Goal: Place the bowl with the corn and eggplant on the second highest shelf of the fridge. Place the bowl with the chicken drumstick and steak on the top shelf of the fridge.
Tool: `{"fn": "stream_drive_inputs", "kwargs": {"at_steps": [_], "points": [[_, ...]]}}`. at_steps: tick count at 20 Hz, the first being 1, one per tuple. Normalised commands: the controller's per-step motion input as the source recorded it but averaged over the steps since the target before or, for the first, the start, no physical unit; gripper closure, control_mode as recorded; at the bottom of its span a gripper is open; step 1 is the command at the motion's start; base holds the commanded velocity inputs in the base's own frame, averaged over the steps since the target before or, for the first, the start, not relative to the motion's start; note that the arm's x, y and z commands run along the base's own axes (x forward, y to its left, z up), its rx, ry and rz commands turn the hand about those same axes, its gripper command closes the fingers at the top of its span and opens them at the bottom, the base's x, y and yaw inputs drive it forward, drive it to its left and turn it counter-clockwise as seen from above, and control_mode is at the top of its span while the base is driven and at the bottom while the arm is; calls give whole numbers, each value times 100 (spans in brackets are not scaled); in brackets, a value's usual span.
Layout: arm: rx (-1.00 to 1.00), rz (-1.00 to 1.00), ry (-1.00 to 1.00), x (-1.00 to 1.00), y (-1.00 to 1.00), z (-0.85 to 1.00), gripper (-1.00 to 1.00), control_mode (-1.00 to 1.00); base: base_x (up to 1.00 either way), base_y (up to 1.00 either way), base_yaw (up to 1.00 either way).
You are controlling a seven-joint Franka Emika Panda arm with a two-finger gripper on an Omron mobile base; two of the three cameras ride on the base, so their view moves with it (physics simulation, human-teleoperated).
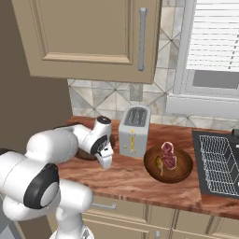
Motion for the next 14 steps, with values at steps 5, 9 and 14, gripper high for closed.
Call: {"fn": "stream_drive_inputs", "kwargs": {"at_steps": [5, 9, 14], "points": [[0, -11, -11, -44, 0, 33, 100, -100, 0, 0, 0], [0, -10, -13, -87, 0, 52, 100, -100, 0, 0, 0], [3, -12, -19, -87, 0, 75, 100, -100, 0, 0, 0]]}}
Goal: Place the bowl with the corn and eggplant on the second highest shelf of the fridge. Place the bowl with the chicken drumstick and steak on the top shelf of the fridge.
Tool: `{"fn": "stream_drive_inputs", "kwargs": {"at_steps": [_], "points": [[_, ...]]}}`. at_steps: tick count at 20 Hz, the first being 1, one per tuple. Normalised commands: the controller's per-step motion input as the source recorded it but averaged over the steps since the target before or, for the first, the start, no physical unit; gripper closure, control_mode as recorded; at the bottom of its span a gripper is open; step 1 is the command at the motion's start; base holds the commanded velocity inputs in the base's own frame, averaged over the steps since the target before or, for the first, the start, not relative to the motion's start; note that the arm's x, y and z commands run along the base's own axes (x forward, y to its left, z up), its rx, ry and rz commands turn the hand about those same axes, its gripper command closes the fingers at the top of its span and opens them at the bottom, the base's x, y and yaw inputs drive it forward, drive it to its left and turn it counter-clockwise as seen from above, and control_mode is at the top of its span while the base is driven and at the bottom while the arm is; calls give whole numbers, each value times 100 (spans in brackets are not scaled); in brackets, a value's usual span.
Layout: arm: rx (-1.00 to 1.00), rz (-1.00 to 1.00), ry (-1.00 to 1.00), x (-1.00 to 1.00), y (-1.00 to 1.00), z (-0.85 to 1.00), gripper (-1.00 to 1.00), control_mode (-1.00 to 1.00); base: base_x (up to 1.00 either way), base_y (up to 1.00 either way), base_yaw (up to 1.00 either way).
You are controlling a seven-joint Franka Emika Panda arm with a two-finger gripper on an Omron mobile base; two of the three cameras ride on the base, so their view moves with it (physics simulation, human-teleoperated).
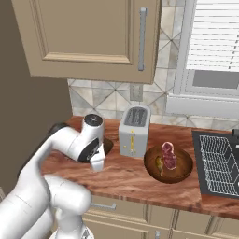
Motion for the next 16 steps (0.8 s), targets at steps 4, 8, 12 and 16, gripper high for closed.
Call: {"fn": "stream_drive_inputs", "kwargs": {"at_steps": [4, 8, 12, 16], "points": [[12, -11, -12, -96, 0, 83, 100, -100, 0, 0, 0], [12, -9, -6, -93, 0, 98, 100, -100, 0, 0, 0], [1, -5, -10, -77, 0, 94, 100, -100, 0, 0, 0], [-3, 0, -33, -62, -2, 47, 100, -100, 0, 0, 0]]}}
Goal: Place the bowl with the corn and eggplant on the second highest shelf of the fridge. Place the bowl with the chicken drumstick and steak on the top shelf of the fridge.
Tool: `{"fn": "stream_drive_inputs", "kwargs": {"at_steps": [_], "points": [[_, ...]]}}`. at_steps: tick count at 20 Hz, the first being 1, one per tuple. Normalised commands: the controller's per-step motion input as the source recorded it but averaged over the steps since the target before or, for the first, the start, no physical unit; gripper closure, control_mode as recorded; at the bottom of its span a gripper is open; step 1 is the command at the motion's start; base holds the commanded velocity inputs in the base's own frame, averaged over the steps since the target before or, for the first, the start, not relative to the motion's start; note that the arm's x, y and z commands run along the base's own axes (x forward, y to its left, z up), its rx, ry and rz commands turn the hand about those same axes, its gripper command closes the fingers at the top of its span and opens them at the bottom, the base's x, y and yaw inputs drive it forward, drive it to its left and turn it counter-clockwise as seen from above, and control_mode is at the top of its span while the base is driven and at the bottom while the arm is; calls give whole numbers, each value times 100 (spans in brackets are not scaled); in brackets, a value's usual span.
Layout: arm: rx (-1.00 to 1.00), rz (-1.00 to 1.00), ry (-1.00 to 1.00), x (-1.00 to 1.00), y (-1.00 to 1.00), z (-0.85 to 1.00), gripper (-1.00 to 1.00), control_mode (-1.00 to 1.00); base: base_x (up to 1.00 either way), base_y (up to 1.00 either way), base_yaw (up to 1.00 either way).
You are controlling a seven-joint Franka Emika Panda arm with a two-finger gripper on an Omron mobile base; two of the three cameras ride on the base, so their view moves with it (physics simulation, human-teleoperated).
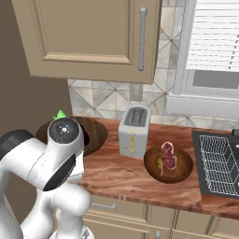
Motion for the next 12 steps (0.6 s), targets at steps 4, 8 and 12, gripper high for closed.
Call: {"fn": "stream_drive_inputs", "kwargs": {"at_steps": [4, 8, 12], "points": [[-3, 0, -25, -22, -14, 10, 100, -100, 0, 0, 0], [0, 0, 0, 0, 0, 0, 100, -100, 0, 0, 0], [0, 0, 0, -2, 0, 0, 100, 100, -16, -6, 0]]}}
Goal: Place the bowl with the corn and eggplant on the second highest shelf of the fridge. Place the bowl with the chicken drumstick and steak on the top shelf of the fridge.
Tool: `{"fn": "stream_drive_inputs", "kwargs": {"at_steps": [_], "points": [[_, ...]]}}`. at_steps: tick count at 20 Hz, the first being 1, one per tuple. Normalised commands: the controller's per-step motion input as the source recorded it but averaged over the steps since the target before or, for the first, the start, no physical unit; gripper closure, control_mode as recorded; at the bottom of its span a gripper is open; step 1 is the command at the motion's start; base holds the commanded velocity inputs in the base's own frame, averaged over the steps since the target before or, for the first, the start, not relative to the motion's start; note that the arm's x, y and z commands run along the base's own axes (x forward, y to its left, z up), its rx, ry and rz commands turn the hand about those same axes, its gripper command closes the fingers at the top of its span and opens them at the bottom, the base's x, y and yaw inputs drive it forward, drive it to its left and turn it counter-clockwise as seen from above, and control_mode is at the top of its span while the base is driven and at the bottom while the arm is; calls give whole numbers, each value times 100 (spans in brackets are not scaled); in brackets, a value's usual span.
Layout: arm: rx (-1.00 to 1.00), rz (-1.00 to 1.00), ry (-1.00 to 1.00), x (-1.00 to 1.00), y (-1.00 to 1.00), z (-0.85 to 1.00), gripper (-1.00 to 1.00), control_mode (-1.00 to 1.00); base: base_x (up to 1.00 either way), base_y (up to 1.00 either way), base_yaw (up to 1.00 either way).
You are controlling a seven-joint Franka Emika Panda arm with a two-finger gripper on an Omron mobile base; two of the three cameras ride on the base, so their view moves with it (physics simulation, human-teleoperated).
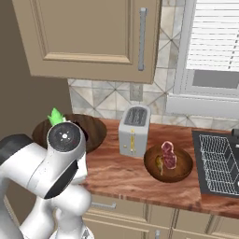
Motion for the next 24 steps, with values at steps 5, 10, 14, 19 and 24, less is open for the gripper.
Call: {"fn": "stream_drive_inputs", "kwargs": {"at_steps": [5, 10, 14, 19, 24], "points": [[0, 0, 0, 0, 0, 0, 100, 100, -45, -46, 0], [0, 0, 0, 0, 0, 0, 100, 100, -52, -42, 0], [0, 0, 0, 0, 0, 0, 100, 100, -86, -18, 9], [0, 0, 0, 0, 0, 0, 100, 100, -100, 3, 24], [0, 0, 0, 0, 0, 0, 100, 100, -100, 19, 30]]}}
